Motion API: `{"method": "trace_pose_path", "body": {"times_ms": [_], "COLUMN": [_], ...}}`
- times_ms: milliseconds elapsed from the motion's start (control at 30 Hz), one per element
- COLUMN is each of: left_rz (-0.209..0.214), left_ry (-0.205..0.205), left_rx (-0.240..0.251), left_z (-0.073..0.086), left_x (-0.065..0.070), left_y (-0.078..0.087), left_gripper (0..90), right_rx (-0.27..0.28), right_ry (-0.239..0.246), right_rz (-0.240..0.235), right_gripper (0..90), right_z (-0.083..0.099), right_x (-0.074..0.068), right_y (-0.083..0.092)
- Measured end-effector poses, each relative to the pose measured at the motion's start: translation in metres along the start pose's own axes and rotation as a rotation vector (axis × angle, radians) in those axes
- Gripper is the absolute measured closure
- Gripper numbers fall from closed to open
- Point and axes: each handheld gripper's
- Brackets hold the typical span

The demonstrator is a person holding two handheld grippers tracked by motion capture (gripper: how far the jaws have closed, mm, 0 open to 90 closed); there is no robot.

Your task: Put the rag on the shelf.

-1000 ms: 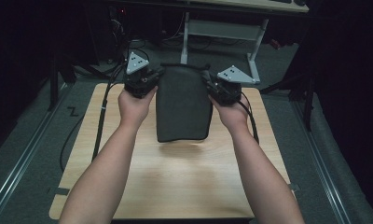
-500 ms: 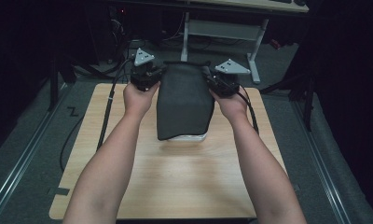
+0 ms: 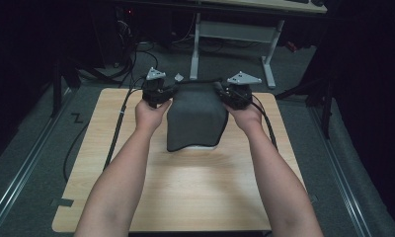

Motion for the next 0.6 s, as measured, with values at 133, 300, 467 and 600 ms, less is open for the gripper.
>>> {"method": "trace_pose_path", "body": {"times_ms": [133,300,467,600], "left_rz": [0.023,0.054,0.075,0.091], "left_ry": [0.024,0.070,0.100,0.116], "left_rx": [-0.045,-0.081,-0.105,-0.118], "left_z": [0.011,0.024,0.038,0.047], "left_x": [0.000,-0.001,-0.002,-0.002], "left_y": [-0.006,-0.010,-0.013,-0.013], "left_gripper": [85.6,85.6,85.6,85.5], "right_rx": [-0.050,-0.071,-0.115,-0.126], "right_ry": [-0.041,-0.100,-0.125,-0.165], "right_rz": [-0.014,-0.042,-0.061,-0.085], "right_gripper": [76.4,76.4,76.1,75.1], "right_z": [0.012,0.027,0.039,0.044], "right_x": [0.005,0.011,0.013,0.014], "right_y": [-0.007,-0.014,-0.020,-0.021]}}
Point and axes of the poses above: each handheld gripper's, and its own axes: y roughly backward along the jaws, z roughly out of its underside, x roughly to its right, and after that the axes turned 6 degrees about -y, right-handed
